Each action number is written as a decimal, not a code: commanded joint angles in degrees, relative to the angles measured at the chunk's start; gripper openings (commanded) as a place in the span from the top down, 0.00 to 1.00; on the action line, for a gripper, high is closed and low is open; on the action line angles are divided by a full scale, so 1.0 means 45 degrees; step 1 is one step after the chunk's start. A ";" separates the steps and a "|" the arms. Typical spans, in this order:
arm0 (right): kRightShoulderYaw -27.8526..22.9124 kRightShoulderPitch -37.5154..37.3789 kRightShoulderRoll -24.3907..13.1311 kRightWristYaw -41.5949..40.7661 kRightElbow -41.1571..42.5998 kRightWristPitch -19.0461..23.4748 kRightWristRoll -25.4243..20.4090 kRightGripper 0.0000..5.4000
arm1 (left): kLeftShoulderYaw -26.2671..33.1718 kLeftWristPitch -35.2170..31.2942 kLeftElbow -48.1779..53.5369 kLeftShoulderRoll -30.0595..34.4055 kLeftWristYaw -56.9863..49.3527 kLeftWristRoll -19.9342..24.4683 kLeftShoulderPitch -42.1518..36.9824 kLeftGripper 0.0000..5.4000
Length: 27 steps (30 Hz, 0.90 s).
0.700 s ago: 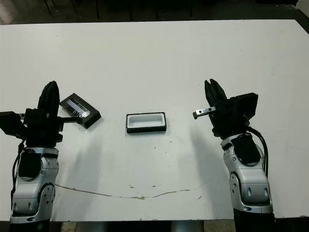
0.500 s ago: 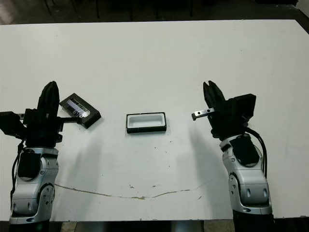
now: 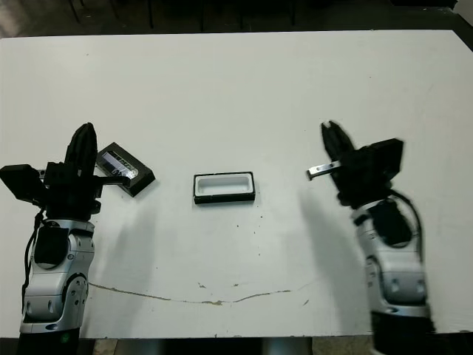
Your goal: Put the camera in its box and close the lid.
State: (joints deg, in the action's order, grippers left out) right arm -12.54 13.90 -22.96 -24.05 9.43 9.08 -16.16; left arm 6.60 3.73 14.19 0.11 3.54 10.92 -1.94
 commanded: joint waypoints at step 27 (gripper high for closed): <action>0.1395 0.5550 -0.5219 -1.0731 -1.1816 0.0104 0.0239 0.21 | 0.0216 0.0159 -0.0328 0.0237 0.0342 0.0036 0.0506 1.00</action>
State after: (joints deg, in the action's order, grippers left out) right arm -6.72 38.36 -45.55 -71.23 -42.33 8.21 -15.27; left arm 7.50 4.95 13.68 0.39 4.79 11.10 -0.37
